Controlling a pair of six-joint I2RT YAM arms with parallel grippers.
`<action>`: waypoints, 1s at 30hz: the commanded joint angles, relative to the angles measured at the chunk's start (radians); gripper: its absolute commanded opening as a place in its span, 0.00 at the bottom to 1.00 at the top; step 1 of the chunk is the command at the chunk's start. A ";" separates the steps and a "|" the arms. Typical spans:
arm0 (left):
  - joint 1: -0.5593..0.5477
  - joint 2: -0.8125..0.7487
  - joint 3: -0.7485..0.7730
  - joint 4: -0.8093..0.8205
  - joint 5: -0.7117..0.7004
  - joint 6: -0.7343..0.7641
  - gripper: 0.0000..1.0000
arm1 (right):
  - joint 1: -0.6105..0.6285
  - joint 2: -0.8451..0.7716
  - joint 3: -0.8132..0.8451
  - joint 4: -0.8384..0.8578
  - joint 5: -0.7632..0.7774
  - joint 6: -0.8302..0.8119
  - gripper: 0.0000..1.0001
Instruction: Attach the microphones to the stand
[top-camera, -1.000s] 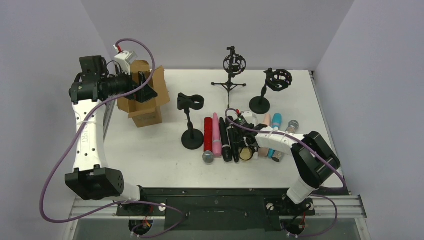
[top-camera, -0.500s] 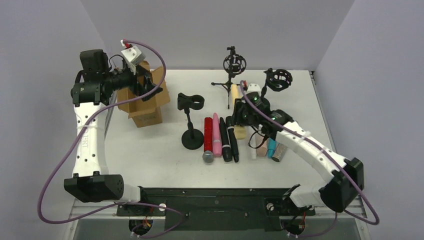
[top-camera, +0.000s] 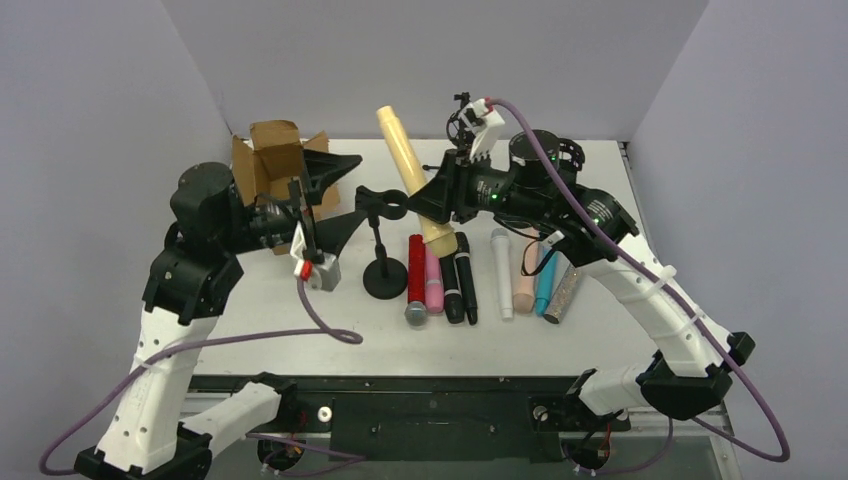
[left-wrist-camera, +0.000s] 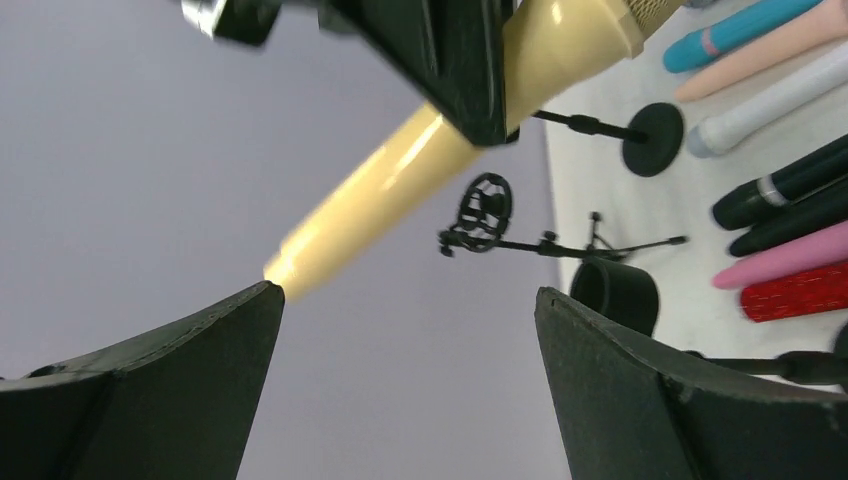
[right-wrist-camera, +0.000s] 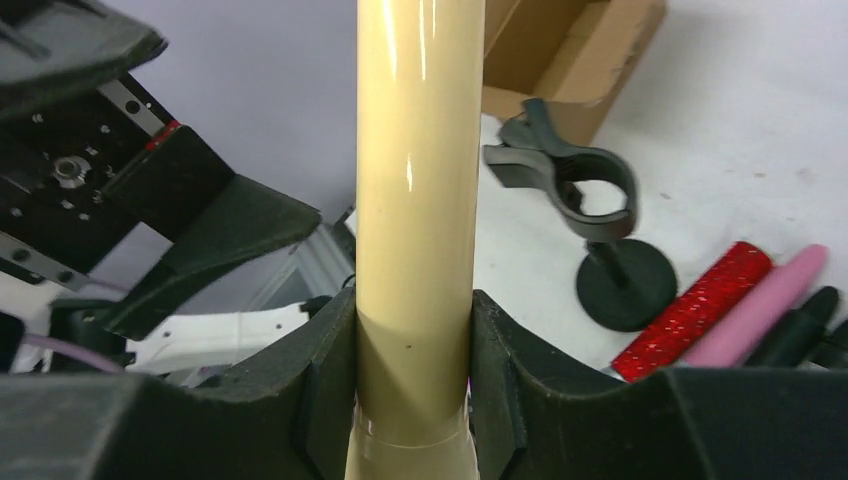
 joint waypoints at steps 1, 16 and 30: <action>-0.097 -0.048 -0.103 0.161 -0.080 0.416 0.96 | 0.043 0.066 0.084 0.035 -0.151 0.059 0.00; -0.135 -0.028 -0.149 0.079 -0.155 0.759 0.65 | 0.099 0.143 0.101 0.107 -0.294 0.138 0.00; -0.160 0.013 -0.071 0.271 -0.295 -0.153 0.00 | -0.044 0.055 0.186 0.119 -0.109 0.015 0.76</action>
